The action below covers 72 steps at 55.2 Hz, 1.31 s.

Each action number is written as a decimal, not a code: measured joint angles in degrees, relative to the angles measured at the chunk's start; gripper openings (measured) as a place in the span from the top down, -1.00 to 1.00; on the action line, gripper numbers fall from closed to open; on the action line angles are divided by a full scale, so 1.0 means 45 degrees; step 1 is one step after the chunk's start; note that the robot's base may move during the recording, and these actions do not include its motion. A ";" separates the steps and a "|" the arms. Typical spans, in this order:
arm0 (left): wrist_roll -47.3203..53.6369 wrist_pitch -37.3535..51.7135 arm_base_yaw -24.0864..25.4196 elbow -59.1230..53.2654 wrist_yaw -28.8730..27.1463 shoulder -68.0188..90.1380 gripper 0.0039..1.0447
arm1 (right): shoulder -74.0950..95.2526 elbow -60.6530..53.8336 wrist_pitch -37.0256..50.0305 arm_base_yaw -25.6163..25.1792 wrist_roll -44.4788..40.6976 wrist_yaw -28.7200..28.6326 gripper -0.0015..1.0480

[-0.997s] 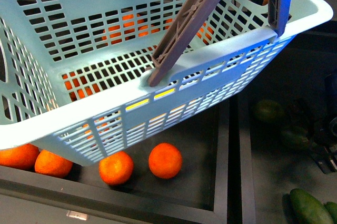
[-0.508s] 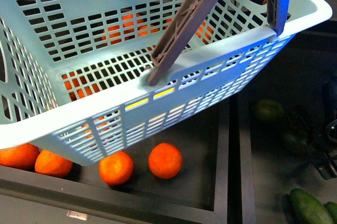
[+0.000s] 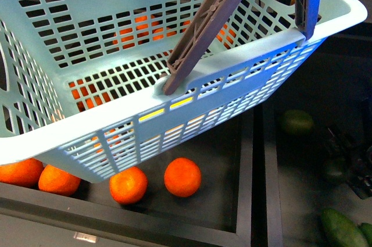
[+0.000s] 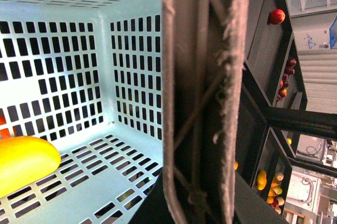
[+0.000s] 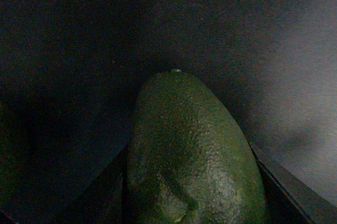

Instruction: Pick mango and avocado into basket

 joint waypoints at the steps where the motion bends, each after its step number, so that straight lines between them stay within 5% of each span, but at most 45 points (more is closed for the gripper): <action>1: 0.0000 0.0000 0.0000 0.0000 0.0000 0.0000 0.88 | -0.0141 -0.0223 0.0121 -0.0039 -0.0121 -0.0024 -0.04; 18: 0.0000 0.0000 0.0000 0.0000 0.0000 0.0000 0.88 | -0.4945 -0.5260 0.3337 -0.0782 -0.4357 -0.0471 -0.02; 38: 0.0005 0.0000 0.0000 0.0000 -0.0005 0.0000 0.88 | -1.2361 -0.8466 0.1928 -0.1860 -0.5979 -0.2715 -0.02; 51: -0.0005 0.0000 0.0000 0.0000 0.0034 0.0000 0.88 | -1.6087 -0.8330 0.0466 -0.0126 -0.6441 -0.3944 -0.02; 72: 0.0000 0.0000 0.0000 0.0000 -0.0005 0.0000 0.88 | -1.7019 -0.6475 0.0058 0.3327 -0.6314 -0.2744 -0.02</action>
